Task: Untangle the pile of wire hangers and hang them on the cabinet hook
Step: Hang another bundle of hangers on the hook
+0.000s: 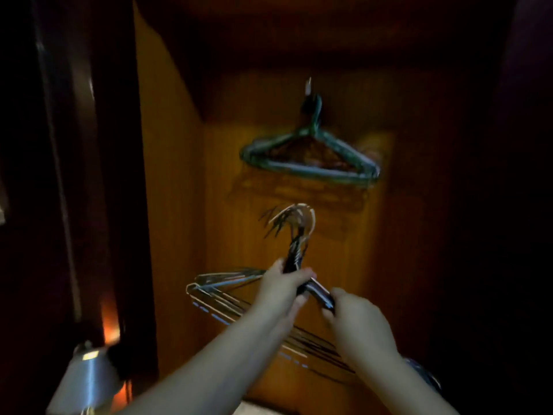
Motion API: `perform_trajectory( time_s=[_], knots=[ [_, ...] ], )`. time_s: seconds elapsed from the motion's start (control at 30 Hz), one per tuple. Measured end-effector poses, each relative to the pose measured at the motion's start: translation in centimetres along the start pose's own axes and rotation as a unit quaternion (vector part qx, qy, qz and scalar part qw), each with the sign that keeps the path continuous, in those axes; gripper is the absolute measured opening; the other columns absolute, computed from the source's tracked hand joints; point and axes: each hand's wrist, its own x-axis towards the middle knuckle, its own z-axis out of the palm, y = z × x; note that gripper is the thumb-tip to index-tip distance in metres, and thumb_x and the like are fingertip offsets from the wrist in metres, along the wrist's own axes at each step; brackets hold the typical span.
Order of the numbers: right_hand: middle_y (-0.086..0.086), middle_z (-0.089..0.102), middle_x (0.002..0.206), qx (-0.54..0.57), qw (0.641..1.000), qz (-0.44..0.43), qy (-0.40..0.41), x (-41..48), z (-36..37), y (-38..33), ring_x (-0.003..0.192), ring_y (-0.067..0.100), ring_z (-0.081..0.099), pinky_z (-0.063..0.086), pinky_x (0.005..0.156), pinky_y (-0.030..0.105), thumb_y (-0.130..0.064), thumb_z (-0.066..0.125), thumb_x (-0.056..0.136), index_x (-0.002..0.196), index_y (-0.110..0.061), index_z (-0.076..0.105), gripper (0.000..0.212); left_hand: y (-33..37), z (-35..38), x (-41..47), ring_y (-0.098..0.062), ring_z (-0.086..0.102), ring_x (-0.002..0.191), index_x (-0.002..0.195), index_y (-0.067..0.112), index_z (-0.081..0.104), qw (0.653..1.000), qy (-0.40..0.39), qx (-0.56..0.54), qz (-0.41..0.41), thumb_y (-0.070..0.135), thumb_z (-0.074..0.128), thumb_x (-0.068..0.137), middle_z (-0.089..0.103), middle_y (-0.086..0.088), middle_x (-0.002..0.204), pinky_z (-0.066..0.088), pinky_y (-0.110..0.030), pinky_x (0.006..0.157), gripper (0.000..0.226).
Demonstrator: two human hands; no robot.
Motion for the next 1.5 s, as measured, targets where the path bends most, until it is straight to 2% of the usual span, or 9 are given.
perform_trajectory(
  time_s=[0.2, 0.4, 0.57, 0.67, 0.8, 1.07, 1.17, 1.33, 1.5],
  knots=[
    [-0.003, 0.057, 0.067, 0.155, 0.984, 0.046, 0.071, 8.9, -7.0, -0.8, 0.055, 0.011, 0.049, 0.036, 0.052, 0.027, -0.026, 0.054, 0.091, 0.092, -0.022, 0.06, 0.008, 10.9, 2.1, 4.9, -0.025, 0.057, 0.094, 0.124, 0.028, 0.044, 0.979, -0.135, 0.149, 0.03, 0.008, 0.059, 0.088, 0.059, -0.016, 0.106, 0.053, -0.034, 0.077, 0.044],
    [0.0, 0.052, 0.058, 0.196, 0.968, 0.097, 0.122, 17.5, -13.0, 0.4, 0.047, 0.012, 0.044, 0.031, 0.045, 0.024, -0.022, 0.056, 0.088, 0.074, -0.014, 0.061, 0.017, 17.4, 0.2, 12.7, -0.024, 0.063, 0.09, 0.127, 0.024, 0.046, 0.946, -0.059, 0.254, 0.194, 0.011, 0.061, 0.088, 0.064, -0.009, 0.093, 0.05, -0.035, 0.068, 0.044],
    [0.002, 0.047, 0.062, 0.207, 0.966, 0.093, 0.123, 25.2, -16.7, 1.7, 0.052, 0.014, 0.041, 0.029, 0.048, 0.025, -0.021, 0.058, 0.086, 0.069, -0.012, 0.054, 0.02, 19.9, -0.9, 18.4, -0.017, 0.059, 0.072, 0.12, 0.017, 0.055, 0.843, 0.058, 0.395, 0.361, 0.015, 0.057, 0.089, 0.066, 0.0, 0.089, 0.042, -0.02, 0.058, 0.032],
    [0.003, 0.048, 0.063, 0.19, 0.973, 0.062, 0.112, 29.5, -18.4, 1.9, 0.05, 0.014, 0.041, 0.029, 0.046, 0.023, -0.02, 0.058, 0.084, 0.073, -0.01, 0.056, 0.015, 20.6, 0.4, 20.9, -0.014, 0.057, 0.094, 0.127, 0.018, 0.051, 0.771, 0.126, 0.475, 0.405, 0.02, 0.056, 0.09, 0.062, -0.002, 0.111, 0.042, -0.019, 0.069, 0.037],
    [0.001, 0.041, 0.056, 0.203, 0.976, 0.009, 0.079, 34.7, -19.3, 2.3, 0.043, 0.013, 0.033, 0.025, 0.042, 0.024, -0.018, 0.057, 0.083, 0.076, -0.012, 0.054, 0.01, 21.2, 3.9, 24.4, -0.017, 0.05, 0.107, 0.138, 0.019, 0.04, 0.703, 0.172, 0.549, 0.419, 0.029, 0.056, 0.091, 0.05, -0.007, 0.132, 0.042, -0.026, 0.08, 0.051],
    [0.002, 0.046, 0.067, 0.104, 0.992, -0.059, 0.043, 40.3, -18.9, 1.0, 0.053, 0.013, 0.04, 0.031, 0.048, 0.025, -0.028, 0.054, 0.09, 0.069, -0.013, 0.048, 0.026, 21.8, 8.0, 30.4, -0.027, 0.042, 0.127, 0.144, 0.019, 0.029, 0.635, 0.174, 0.651, 0.379, 0.039, 0.061, 0.085, 0.037, -0.01, 0.144, 0.038, -0.037, 0.101, 0.07],
    [0.007, 0.059, 0.091, -0.013, 0.996, -0.073, 0.054, 40.6, -17.8, 0.9, 0.073, 0.02, 0.055, 0.044, 0.059, 0.028, -0.019, 0.047, 0.091, 0.093, -0.011, 0.061, 0.016, 21.5, 8.7, 32.6, -0.026, 0.04, 0.129, 0.145, 0.02, 0.025, 0.599, 0.154, 0.7, 0.356, 0.047, 0.065, 0.08, 0.036, -0.008, 0.145, 0.038, -0.039, 0.103, 0.081],
    [0.011, 0.057, 0.117, -0.171, 0.977, -0.096, 0.088, 39.2, -15.2, 1.2, 0.101, 0.028, 0.057, 0.043, 0.069, 0.034, -0.008, 0.045, 0.092, 0.122, -0.009, 0.052, 0.031, 19.5, 10.1, 35.1, -0.016, 0.059, 0.094, 0.125, 0.025, 0.052, 0.636, 0.093, 0.695, 0.323, 0.038, 0.067, 0.082, 0.062, -0.001, 0.112, 0.042, -0.022, 0.069, 0.048],
    [0.009, 0.048, 0.124, -0.093, 0.97, -0.146, 0.172, 39.1, -13.2, 1.9, 0.111, 0.031, 0.05, 0.046, 0.077, 0.039, -0.022, 0.061, 0.085, 0.131, -0.019, 0.038, 0.051, 19.0, 9.8, 35.5, -0.022, 0.054, 0.07, 0.105, 0.018, 0.065, 0.564, 0.197, 0.701, 0.39, 0.011, 0.053, 0.088, 0.055, 0.001, 0.073, 0.036, -0.027, 0.053, 0.022]
  ],
)
